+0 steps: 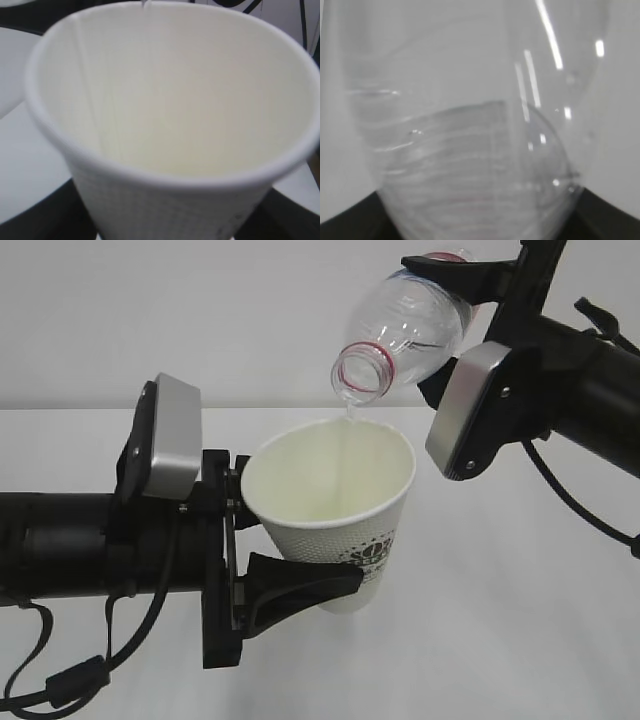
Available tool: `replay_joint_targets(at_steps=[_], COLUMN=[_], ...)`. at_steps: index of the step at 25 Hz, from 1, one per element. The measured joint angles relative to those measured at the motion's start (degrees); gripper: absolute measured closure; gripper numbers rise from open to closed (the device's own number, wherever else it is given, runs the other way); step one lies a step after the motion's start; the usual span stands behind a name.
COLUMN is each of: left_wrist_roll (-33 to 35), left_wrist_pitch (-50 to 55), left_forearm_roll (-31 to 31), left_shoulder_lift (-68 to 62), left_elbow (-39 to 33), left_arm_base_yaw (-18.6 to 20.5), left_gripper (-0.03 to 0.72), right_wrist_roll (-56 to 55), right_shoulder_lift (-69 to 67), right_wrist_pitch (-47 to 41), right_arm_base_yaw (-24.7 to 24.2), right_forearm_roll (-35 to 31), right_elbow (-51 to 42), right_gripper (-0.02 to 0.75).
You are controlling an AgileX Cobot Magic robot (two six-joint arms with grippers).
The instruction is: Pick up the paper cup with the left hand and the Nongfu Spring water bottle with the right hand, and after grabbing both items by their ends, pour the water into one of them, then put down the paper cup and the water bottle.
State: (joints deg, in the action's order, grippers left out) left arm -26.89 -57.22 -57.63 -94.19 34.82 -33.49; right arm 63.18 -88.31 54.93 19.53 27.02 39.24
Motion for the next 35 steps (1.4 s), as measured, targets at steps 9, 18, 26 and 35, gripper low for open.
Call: replay_joint_targets(at_steps=[9, 18, 26, 35], left_wrist_roll=[0.0, 0.0, -0.57, -4.04], left_wrist_pitch=[0.0, 0.0, 0.0, 1.08], left_forearm_roll=[-0.18, -0.18, -0.31, -2.72], left_shoulder_lift=[0.0, 0.0, 0.0, 0.0], left_elbow=[0.0, 0.0, 0.0, 0.0], left_arm_base_yaw=[0.0, 0.0, 0.0, 0.0], left_gripper=[0.172, 0.178, 0.178, 0.178], right_wrist_roll=[0.5, 0.71, 0.84, 0.84], right_shoulder_lift=[0.0, 0.0, 0.0, 0.0], right_wrist_pitch=[0.0, 0.0, 0.0, 0.0], right_arm_base_yaw=[0.0, 0.0, 0.0, 0.0], right_forearm_roll=[0.22, 0.47, 0.6, 0.69], right_elbow=[0.0, 0.0, 0.05, 0.05], right_gripper=[0.267, 0.267, 0.267, 0.267])
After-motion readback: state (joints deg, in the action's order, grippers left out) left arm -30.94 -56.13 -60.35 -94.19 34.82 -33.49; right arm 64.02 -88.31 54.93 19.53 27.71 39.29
